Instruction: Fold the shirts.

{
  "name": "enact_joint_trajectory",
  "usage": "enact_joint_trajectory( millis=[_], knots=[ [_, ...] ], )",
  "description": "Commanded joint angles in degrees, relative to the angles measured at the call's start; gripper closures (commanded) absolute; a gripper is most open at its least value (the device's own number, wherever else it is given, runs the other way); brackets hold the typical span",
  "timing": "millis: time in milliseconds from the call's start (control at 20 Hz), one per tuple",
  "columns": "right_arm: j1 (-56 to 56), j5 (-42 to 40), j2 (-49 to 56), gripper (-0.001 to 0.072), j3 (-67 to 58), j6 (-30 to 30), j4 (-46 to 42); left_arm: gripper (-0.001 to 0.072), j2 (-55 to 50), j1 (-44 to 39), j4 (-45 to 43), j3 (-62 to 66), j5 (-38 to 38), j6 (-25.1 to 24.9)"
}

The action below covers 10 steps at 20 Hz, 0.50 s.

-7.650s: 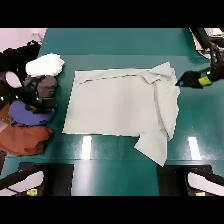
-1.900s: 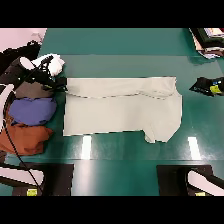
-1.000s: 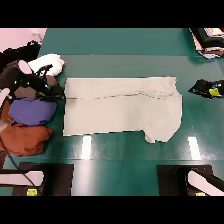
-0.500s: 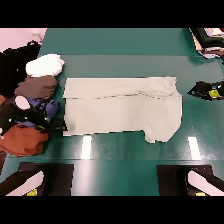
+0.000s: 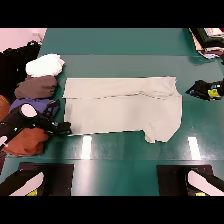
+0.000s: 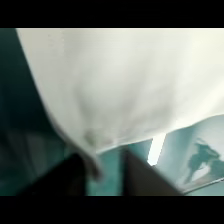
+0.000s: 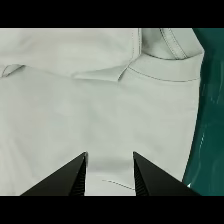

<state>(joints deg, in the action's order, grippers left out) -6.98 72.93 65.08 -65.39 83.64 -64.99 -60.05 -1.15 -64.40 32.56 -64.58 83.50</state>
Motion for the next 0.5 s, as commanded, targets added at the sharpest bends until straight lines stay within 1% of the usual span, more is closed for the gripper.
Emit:
enact_joint_trajectory(
  millis=[0, 100, 200, 300, 350, 450],
  knots=[
    [-0.22, 2.97, -0.04, 0.0388, 0.04, -0.11, 0.28, 0.0684, 0.28, -2.14, 0.44, 1.31, 0.92, 0.09],
    [-1.18, 6.27, -0.07, 0.0388, 0.2, -0.13, -1.42, 0.0684, 0.31, -2.14, 0.39, 4.15, -0.28, 0.07],
    [-1.84, 10.14, -0.39, 0.0387, 0.94, -0.11, -5.42, 0.0685, 0.31, -2.14, 0.39, 7.52, -2.01, 0.02],
    [-1.81, 10.69, -2.47, 0.0386, 5.62, -0.04, -10.1, 0.0685, 0.31, -2.16, 0.48, 9.77, -3.13, -1.18],
    [-1.84, 10.62, -3.72, 0.0373, 8.94, -0.04, -10.21, 0.0685, 0.31, -2.14, 0.44, 10.34, -3.23, -1.29],
    [-1.81, 10.58, -5.75, 0.0177, 16.52, -0.04, -9.77, 0.0685, 0.31, -2.16, 0.5, 10.38, -2.95, -1.27]
  ],
)
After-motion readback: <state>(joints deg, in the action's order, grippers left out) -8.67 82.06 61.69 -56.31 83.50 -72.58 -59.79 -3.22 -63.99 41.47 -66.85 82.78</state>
